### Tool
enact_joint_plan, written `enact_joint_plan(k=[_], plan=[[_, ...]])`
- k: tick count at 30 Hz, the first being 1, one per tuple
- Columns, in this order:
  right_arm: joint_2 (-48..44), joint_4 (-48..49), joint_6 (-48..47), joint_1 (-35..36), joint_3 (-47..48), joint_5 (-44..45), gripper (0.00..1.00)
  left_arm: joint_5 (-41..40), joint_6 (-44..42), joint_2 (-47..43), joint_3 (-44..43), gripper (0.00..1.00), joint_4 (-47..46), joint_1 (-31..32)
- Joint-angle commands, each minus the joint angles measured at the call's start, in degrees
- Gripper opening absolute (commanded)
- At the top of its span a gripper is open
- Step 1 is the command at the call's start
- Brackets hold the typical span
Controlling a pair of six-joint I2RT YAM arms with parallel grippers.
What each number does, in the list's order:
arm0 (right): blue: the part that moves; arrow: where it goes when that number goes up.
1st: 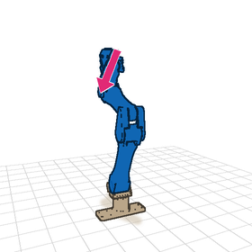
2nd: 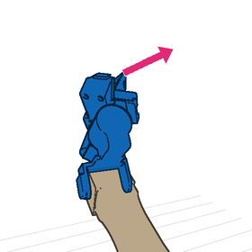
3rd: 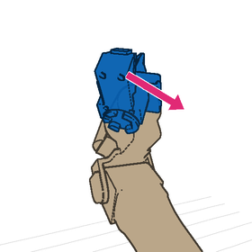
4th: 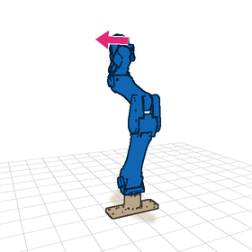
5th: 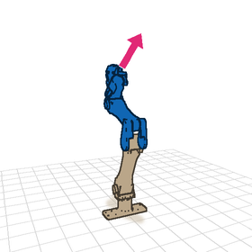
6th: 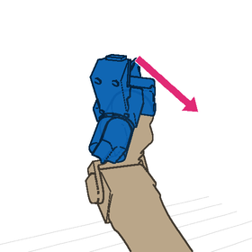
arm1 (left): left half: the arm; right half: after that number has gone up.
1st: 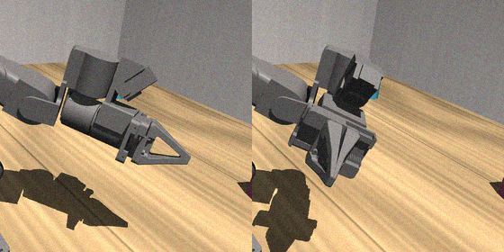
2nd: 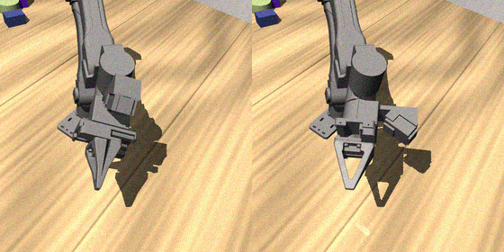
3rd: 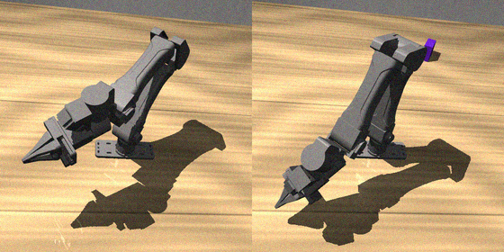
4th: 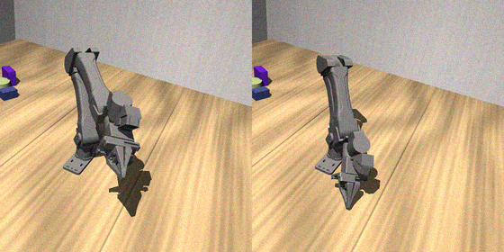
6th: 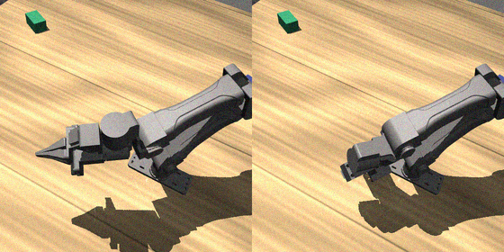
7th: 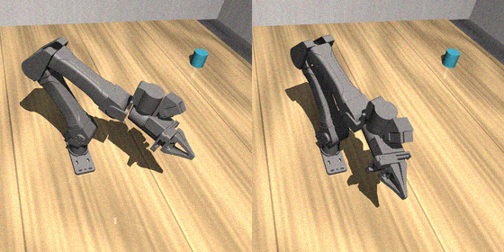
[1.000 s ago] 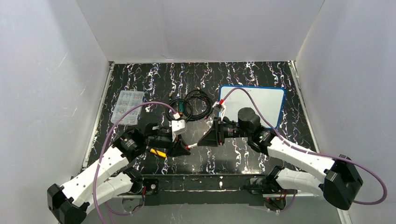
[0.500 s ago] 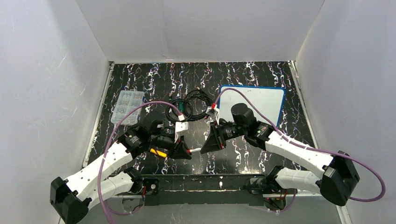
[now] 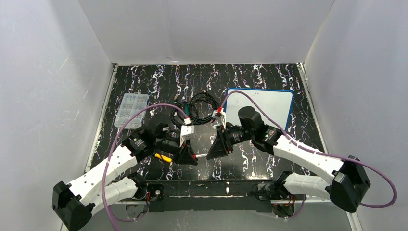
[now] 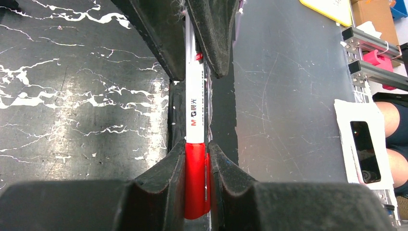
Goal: Write a sentence on the whiteboard
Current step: Open the whiteboard marker at the center of the board, then place the pen cap at the center of the board.
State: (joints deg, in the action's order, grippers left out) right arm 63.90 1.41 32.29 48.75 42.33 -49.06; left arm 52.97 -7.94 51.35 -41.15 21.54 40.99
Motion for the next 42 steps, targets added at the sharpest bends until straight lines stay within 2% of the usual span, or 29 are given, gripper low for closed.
enact_joint_plan(k=[1,3,5,7,9,10,15,19,23,26,28,31,34,38,42], plan=[[-0.9,2.4,-0.4,0.0,1.2,-0.5,0.40,3.1,-0.6,0.0,-2.3,0.00,1.4,-0.3],[-1.4,3.0,-0.1,0.0,1.1,-0.1,0.39,3.4,-0.5,0.3,-2.3,0.00,1.5,-0.3],[-1.6,4.2,0.6,0.0,0.9,-0.2,0.33,3.5,-0.5,0.6,-2.5,0.00,1.8,-0.4],[-1.7,4.5,0.7,0.0,0.7,-0.6,0.21,3.4,-0.5,0.7,-2.5,0.00,1.9,-0.4],[-1.8,4.3,0.8,0.0,0.7,-1.0,0.04,2.6,-0.7,0.6,-2.7,0.00,2.3,-0.3],[-2.1,4.3,0.8,0.0,0.5,-1.2,0.01,1.0,-0.9,0.4,-2.8,0.00,2.7,-0.3],[-5.3,2.1,-1.4,-0.6,-0.1,-1.4,0.01,-8.5,-1.5,-4.4,-2.4,0.00,2.9,-0.5],[-9.6,-0.6,-3.2,-5.3,-0.5,-4.5,0.01,-12.4,-1.6,-6.9,-1.5,0.00,2.9,-1.0],[-11.2,-13.6,-11.0,-11.4,2.6,-8.6,0.01,-15.3,-2.8,-6.7,-2.3,0.00,5.2,-1.5],[-11.2,-24.5,-17.9,-12.9,6.6,-7.5,0.01,-17.9,-3.1,-7.3,-2.4,0.00,5.9,-2.6],[-11.2,-31.6,-21.6,-12.9,9.4,-3.4,0.01,-19.8,-2.9,-8.0,-2.4,0.00,5.8,-3.4],[-11.8,-34.1,-22.3,-12.9,11.4,7.5,0.01,-23.4,-1.3,-8.1,-2.3,0.00,4.8,-4.2],[-13.2,-32.0,-19.2,-12.9,10.7,21.0,0.01,-26.4,4.8,-6.0,-2.7,0.00,1.8,-4.3],[-16.9,-26.0,-16.0,-12.9,6.6,36.2,0.01,-31.9,19.2,-3.5,-0.5,0.00,-5.5,-4.3],[-21.0,-18.2,-15.0,-12.9,1.8,47.0,0.01,-43.8,30.0,-3.9,6.3,0.00,-13.1,-4.3]])
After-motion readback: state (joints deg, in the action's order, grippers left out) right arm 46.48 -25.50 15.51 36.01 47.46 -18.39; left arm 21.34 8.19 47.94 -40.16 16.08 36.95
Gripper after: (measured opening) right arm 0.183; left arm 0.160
